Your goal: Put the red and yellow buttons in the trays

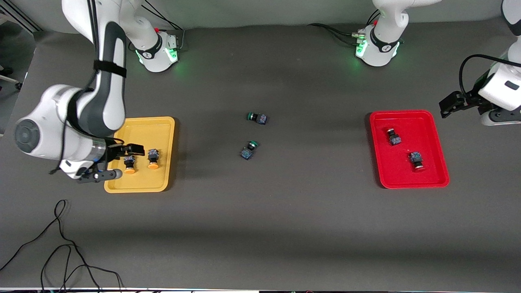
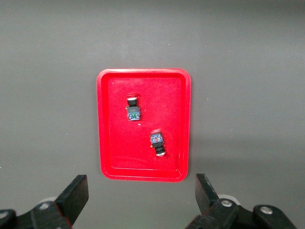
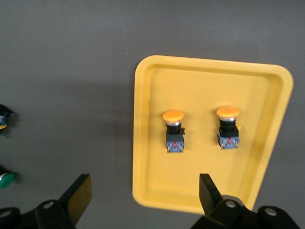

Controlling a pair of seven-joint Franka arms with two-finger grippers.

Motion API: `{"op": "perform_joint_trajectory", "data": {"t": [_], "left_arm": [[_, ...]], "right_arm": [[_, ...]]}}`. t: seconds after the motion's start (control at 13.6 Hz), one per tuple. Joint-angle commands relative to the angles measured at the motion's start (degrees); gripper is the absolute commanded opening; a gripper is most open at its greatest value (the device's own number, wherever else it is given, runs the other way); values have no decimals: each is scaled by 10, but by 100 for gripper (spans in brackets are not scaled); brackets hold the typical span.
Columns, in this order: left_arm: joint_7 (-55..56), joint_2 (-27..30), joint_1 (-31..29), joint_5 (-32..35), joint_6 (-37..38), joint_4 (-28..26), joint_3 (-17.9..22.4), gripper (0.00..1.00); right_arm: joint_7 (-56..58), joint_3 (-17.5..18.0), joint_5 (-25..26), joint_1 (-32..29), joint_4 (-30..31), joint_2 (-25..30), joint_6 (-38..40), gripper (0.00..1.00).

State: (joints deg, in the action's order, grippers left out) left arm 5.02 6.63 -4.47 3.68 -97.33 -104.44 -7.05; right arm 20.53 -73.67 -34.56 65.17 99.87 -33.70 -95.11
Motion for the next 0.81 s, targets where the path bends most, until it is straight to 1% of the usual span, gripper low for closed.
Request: {"op": "perform_joint_trajectory", "data": {"t": [0.0,0.07,0.15,0.22,0.29,0.37,0.44,0.51,0.59,0.66,0.73], "left_arm": [[-2,-2,9,-4,7,11,4,100],[-4,-4,9,-4,7,12,4,100],[-6,-4,8,-4,7,12,5,100],[-8,-3,8,-3,9,14,5,100],[-9,-4,7,-3,19,22,5,100],[-9,-6,6,-3,28,26,5,100],[-8,-7,6,-3,29,27,5,100],[-8,-8,6,-3,28,27,5,100],[-9,-9,6,-3,29,27,5,100],[-9,-11,6,-3,32,27,5,100],[-9,-12,6,-4,33,26,5,100]], "right_arm": [[-61,-39,31,36,-50,3,55,100],[-86,-48,39,51,-62,7,62,100],[-120,-44,55,53,-72,23,67,100],[-161,-31,81,52,-85,55,70,100],[-194,6,117,43,-88,85,70,100],[-232,52,162,14,-89,123,70,100],[-273,118,200,-29,-88,166,69,100],[-300,196,236,-92,-85,202,68,100],[-315,282,269,-166,-84,230,68,100],[-320,362,286,-247,-80,252,68,100],[-323,426,289,-314,-75,265,69,100]]}}
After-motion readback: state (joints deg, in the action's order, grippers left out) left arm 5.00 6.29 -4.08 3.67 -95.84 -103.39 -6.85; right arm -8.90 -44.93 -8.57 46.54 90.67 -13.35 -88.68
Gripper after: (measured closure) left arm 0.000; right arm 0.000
